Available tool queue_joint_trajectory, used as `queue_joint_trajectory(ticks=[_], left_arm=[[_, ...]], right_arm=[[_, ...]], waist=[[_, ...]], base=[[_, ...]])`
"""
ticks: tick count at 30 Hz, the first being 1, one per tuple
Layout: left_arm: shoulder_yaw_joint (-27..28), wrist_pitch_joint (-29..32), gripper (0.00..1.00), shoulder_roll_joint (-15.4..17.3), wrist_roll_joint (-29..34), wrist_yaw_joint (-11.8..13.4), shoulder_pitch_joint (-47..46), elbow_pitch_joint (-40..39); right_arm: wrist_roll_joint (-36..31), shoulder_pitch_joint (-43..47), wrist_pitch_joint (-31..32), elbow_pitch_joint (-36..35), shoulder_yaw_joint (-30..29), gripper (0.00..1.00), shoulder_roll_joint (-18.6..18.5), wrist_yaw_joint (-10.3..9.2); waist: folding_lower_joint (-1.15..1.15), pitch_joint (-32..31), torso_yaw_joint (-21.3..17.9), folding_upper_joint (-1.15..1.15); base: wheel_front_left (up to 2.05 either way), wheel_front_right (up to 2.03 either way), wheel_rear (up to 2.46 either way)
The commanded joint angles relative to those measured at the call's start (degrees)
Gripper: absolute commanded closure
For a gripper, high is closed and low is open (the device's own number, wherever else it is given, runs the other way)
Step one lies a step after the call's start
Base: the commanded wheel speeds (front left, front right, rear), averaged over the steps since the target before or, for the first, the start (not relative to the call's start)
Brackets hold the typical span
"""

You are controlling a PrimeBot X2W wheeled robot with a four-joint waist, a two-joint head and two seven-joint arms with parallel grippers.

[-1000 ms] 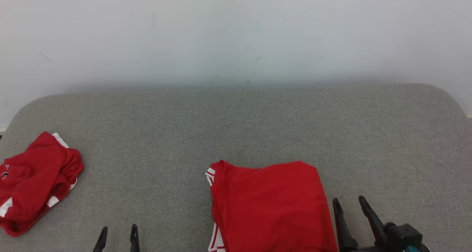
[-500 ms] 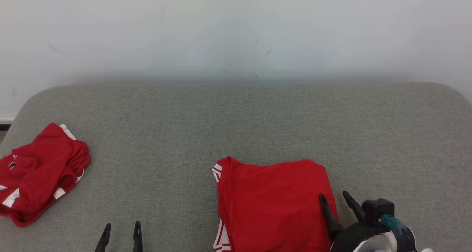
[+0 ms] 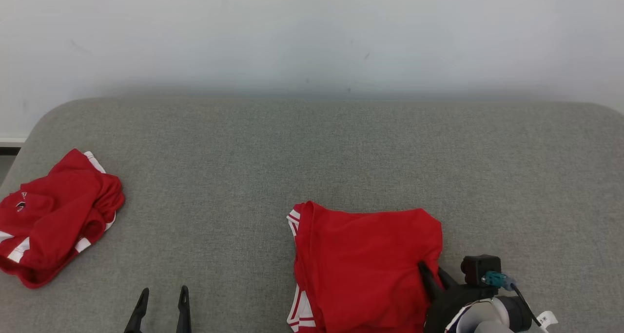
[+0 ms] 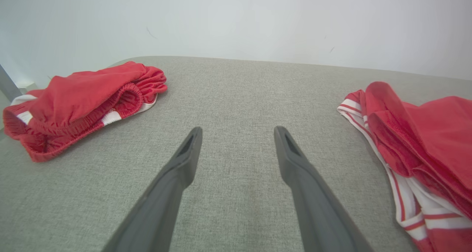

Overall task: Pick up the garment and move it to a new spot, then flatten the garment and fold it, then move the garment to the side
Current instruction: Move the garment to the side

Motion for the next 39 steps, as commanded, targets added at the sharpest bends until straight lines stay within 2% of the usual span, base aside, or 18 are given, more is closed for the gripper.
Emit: queue_joint_trajectory(ticks=[1, 12, 19, 29, 39], left_arm=[[-0.05, -0.15, 0.00, -0.04, -0.05, 0.06, -0.74, 0.11], [-0.74, -0.15, 0.00, -0.04, -1.46, 0.74, -1.50, -1.00], [-1.94, -0.15, 0.00, -0.05, -1.04, 0.13, -5.54, -2.85], [-2.73, -0.15, 0.00, -0.05, 0.54, -1.04, -12.26, -8.54], [-1.42, -0.16, 0.00, 1.48, 1.13, -1.43, -15.67, -13.19]], right_arm=[[1.22, -0.26, 0.20, 1.15, 1.25, 1.00, -0.06, -0.14], [3.88, -7.93, -1.86, 0.27, 3.88, 1.00, -6.07, -0.15], [4.28, -17.08, -1.81, -0.50, 5.87, 1.00, -13.08, -0.15], [2.24, -28.79, -1.11, 1.94, 8.03, 1.00, -24.61, -0.15], [0.00, -37.63, 1.17, 3.86, 9.80, 1.00, -32.34, -0.15]], waist=[[0.00, 0.00, 0.05, 0.00], [0.00, 1.81, -1.21, 0.00], [0.00, 7.74, -2.20, 0.00], [0.00, 17.53, -3.13, 0.00], [0.00, 24.04, -4.92, 0.00]], base=[[0.00, 0.00, 0.00], [0.00, 0.00, 0.00], [0.00, 0.00, 0.00], [0.00, 0.00, 0.00], [0.00, 0.00, 0.00]])
